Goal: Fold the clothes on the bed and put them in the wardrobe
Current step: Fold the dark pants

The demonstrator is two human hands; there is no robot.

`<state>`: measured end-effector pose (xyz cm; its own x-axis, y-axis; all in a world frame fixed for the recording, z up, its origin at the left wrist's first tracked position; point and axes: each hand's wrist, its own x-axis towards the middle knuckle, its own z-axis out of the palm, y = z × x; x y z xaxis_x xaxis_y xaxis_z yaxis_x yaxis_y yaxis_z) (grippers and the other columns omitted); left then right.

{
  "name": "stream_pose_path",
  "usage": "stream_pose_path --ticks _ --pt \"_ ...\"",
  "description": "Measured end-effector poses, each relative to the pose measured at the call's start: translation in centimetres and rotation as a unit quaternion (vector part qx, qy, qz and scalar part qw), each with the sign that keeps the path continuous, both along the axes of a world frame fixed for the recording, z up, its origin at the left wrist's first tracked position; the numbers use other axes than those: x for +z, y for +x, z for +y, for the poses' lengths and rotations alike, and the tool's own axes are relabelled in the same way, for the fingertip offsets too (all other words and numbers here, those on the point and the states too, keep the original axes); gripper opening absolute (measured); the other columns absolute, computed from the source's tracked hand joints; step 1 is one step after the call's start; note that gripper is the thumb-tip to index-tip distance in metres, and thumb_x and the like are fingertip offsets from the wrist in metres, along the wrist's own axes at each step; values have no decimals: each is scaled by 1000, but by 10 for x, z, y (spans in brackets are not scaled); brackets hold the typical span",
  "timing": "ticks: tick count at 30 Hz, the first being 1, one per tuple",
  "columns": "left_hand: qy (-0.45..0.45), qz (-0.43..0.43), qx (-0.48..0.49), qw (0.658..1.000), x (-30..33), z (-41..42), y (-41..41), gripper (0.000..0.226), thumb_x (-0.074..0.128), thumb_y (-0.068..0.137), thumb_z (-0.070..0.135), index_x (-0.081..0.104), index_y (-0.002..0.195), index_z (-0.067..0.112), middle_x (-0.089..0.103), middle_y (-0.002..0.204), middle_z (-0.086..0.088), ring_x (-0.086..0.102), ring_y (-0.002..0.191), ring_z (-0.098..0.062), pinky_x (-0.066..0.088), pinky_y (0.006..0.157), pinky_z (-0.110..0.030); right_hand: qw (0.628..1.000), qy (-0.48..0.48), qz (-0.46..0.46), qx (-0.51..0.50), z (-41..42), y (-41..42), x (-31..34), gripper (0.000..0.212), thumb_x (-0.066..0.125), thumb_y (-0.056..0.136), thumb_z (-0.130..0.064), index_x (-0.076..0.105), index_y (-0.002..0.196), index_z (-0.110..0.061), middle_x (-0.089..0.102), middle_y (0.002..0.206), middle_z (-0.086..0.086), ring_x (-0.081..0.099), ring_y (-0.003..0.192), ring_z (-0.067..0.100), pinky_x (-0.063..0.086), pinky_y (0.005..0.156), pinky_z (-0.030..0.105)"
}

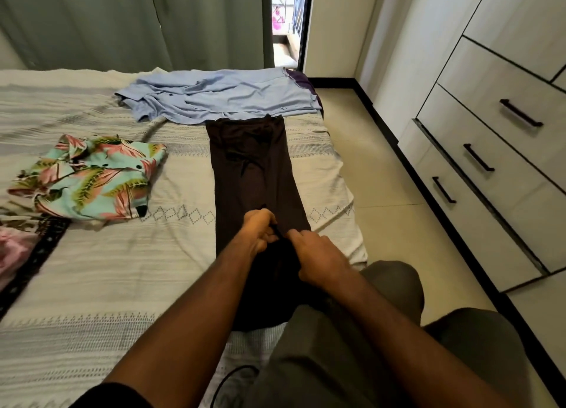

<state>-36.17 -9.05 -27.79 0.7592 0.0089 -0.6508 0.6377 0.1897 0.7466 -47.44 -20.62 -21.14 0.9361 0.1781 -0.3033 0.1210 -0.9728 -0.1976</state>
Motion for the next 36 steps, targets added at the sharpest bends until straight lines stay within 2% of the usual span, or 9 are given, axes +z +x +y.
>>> stream_pose_path --ticks 4,9,14,19,21,23,26,32,36 --pt "5 16 -106 994 -7 16 -22 42 76 80 25 65 114 4 66 108 -11 64 91 -21 51 70 -32 995 14 87 44 56 -19 2 62 70 88 -12 38 140 -10 48 132 17 56 115 39 52 94 49" --pt "35 -11 -107 994 -12 29 -55 76 70 85 -2 33 150 6 64 108 -20 68 84 -27 55 53 -32 997 32 59 26 25 -1 20 36 76 83 -29 65 117 -20 66 114 8 66 99 27 56 79 34" --pt "82 -11 -128 988 -8 34 -118 76 75 81 -8 40 146 10 59 128 -18 66 107 -38 57 54 -31 998 32 -17 48 -45 17 -7 45 61 85 -1 61 126 -20 64 126 6 60 114 28 53 91 39" --pt "89 -106 -161 977 -2 89 -168 28 69 89 -6 49 108 3 68 78 -21 73 64 -30 58 53 -36 981 -84 -25 172 -88 16 -52 81 70 87 -18 30 154 -39 21 165 -2 38 143 24 43 106 44" --pt "259 -308 -224 888 0 126 -160 19 68 91 0 59 105 7 71 78 -11 72 68 -27 58 58 -39 969 -101 -53 219 -92 17 -61 81 66 92 -33 19 157 -44 7 169 -3 26 151 22 36 113 47" --pt "480 -482 -318 660 -4 163 -137 32 69 87 4 66 116 17 72 104 -6 68 94 -26 56 73 -42 954 -100 -75 274 -90 21 -65 77 58 97 -40 11 157 -49 -2 169 -6 8 155 17 28 118 47" --pt "556 -490 -471 478 -18 192 -105 61 69 90 13 52 142 40 39 159 3 38 144 -18 38 98 -43 931 -110 -69 341 -81 28 -71 80 53 95 -39 2 156 -53 -8 168 -7 -10 153 13 14 122 46" --pt "510 -443 -614 408 -23 176 -79 56 14 98 49 31 150 53 9 165 18 -2 154 -6 27 102 -40 934 -65 26 349 -65 35 -74 77 52 91 -24 18 153 -55 5 169 -7 4 156 17 16 121 50" --pt "378 -415 -629 539 -17 176 -63 42 32 102 44 54 138 46 38 156 20 18 150 3 33 102 -33 945 68 133 292 -66 47 -75 57 44 93 -21 48 144 -44 19 166 -9 11 151 5 16 120 34"
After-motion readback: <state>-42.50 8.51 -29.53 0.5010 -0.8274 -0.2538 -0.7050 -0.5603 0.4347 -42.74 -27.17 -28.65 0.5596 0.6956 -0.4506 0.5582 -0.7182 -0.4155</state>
